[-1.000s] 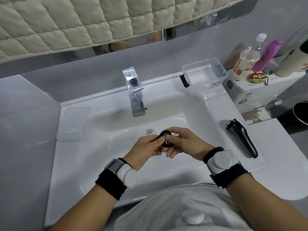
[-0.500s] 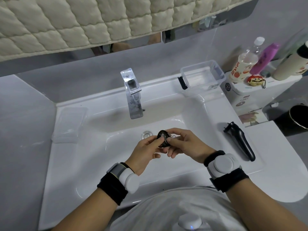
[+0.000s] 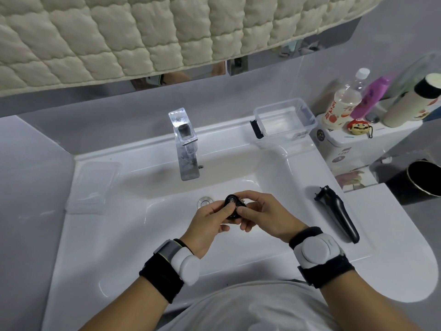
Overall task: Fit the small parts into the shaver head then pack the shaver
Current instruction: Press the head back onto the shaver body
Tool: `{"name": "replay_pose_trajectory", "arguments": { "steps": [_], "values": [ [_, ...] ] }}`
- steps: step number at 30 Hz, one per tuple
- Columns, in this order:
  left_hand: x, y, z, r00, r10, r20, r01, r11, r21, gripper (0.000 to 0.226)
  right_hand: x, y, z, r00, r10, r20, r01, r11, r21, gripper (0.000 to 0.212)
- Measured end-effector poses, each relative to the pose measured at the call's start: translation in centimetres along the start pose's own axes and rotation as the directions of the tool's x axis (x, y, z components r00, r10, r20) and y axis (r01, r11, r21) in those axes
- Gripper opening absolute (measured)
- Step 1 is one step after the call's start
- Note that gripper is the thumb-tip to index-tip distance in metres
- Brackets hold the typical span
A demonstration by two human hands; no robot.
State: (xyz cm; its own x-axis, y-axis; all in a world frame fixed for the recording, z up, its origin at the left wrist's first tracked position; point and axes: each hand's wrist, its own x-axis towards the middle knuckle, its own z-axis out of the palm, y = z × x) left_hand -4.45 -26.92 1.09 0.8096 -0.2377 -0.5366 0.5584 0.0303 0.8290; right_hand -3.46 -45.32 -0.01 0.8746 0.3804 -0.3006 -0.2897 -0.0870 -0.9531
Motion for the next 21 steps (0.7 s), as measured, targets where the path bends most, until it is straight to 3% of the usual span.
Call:
{"name": "replay_pose_trajectory", "arguments": {
  "steps": [5,10,16,21],
  "values": [
    [0.4,-0.2,0.0,1.0,0.022,0.022,-0.025,0.989,0.143,0.018,-0.6,0.3,0.0,0.998,0.05,0.035,-0.051,0.998,0.02,0.029],
    [0.9,-0.2,0.3,1.0,-0.005,-0.024,0.006,0.998,0.059,0.021,-0.7,0.1,-0.2,0.986,0.167,-0.012,-0.165,0.98,0.114,0.034],
    [1.7,0.3,0.6,0.991,-0.061,-0.122,0.049,0.994,-0.097,0.029,-1.4,0.3,-2.8,0.947,0.152,-0.282,-0.185,0.978,-0.095,0.032],
    [2.1,0.5,0.2,0.994,-0.098,-0.051,0.092,0.99,-0.104,0.03,-3.0,1.0,-5.2,0.864,0.03,-0.502,-0.138,0.974,-0.179,0.024]
  ]
}}
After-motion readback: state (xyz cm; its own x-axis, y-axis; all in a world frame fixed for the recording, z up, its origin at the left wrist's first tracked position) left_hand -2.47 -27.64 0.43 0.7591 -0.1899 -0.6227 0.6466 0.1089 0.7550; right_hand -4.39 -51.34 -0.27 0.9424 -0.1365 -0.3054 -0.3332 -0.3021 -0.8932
